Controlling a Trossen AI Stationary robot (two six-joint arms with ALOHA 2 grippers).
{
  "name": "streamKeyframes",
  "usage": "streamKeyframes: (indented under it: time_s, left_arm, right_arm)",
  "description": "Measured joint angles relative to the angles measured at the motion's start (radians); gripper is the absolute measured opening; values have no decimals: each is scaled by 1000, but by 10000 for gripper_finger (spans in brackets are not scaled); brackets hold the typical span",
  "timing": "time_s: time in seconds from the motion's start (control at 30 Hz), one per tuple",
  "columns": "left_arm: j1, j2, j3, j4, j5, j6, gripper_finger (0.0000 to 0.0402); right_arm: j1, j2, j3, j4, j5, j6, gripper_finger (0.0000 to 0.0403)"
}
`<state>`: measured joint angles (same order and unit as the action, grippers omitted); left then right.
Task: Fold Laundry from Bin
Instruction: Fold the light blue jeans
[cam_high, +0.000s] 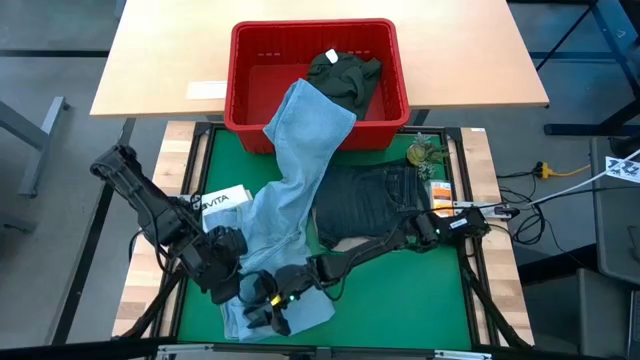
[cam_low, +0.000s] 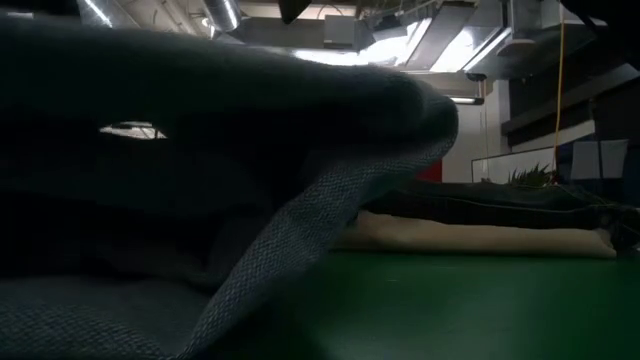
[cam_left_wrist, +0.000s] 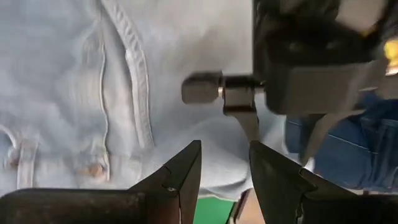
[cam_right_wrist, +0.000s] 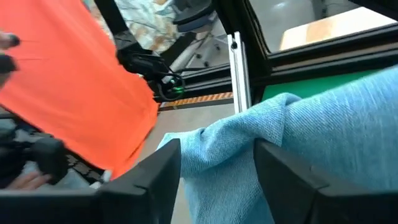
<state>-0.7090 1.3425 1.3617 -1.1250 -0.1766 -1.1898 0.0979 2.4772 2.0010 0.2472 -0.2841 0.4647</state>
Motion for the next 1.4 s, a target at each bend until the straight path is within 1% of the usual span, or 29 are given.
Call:
streamKeyframes:
  time_s: [0.1,0.17,0.23,0.37,0.43,0.47,0.57,0.67,0.87,0.93,1.0,1.1,1.17,1.23,1.3,1.33,1.4]
  left_arm:
    - [-21,14,0,-45,6,-68,130]
    - [-37,20,0,-80,5,-117,130]
    - [-59,20,0,-101,-7,-159,130]
    - [-98,20,0,-96,-61,-190,130]
    - [-115,20,0,-98,-92,-227,130]
    - [-120,22,0,-98,-105,-247,130]
    - [-137,32,-1,-100,-123,-309,130]
    - [-149,46,-18,-100,-128,-361,130]
    - [-165,77,-77,-57,-79,-432,130]
    - [-170,79,-90,-26,-80,-433,130]
    - [-172,79,-102,-4,-84,-434,130]
    - [-172,79,-115,1,-94,-453,130]
    - [-172,79,-126,8,-98,-458,130]
    - [-173,79,-142,17,-97,-458,130]
    - [-173,79,-152,23,-94,-462,130]
    - [-173,79,-156,22,-92,-466,130]
    - [-173,79,-161,23,-85,-477,130]
  right_arm:
    - [-18,-13,0,-3,-78,2,208]
    - [-22,-15,0,-2,-92,1,209]
    - [-21,-15,0,3,-63,1,209]
    - [5,-15,0,3,50,-4,209]
    - [10,-15,0,-20,49,-34,209]
    - [11,-16,0,-31,21,-49,209]
    - [-2,-49,0,-106,-61,-60,209]
    - [-24,-98,0,-217,-104,-132,209]
    - [-53,-189,0,-484,-81,-370,209]
    - [-57,-211,4,-569,-46,-459,209]
    - [-61,-226,3,-663,21,-541,209]
    - [-61,-229,2,-731,169,-649,209]
    - [-61,-229,2,-755,281,-706,209]
    - [-63,-231,2,-785,371,-753,209]
    - [-73,-231,2,-815,395,-805,209]
    - [-81,-231,2,-830,389,-828,209]
    - [-104,-231,2,-848,341,-855,209]
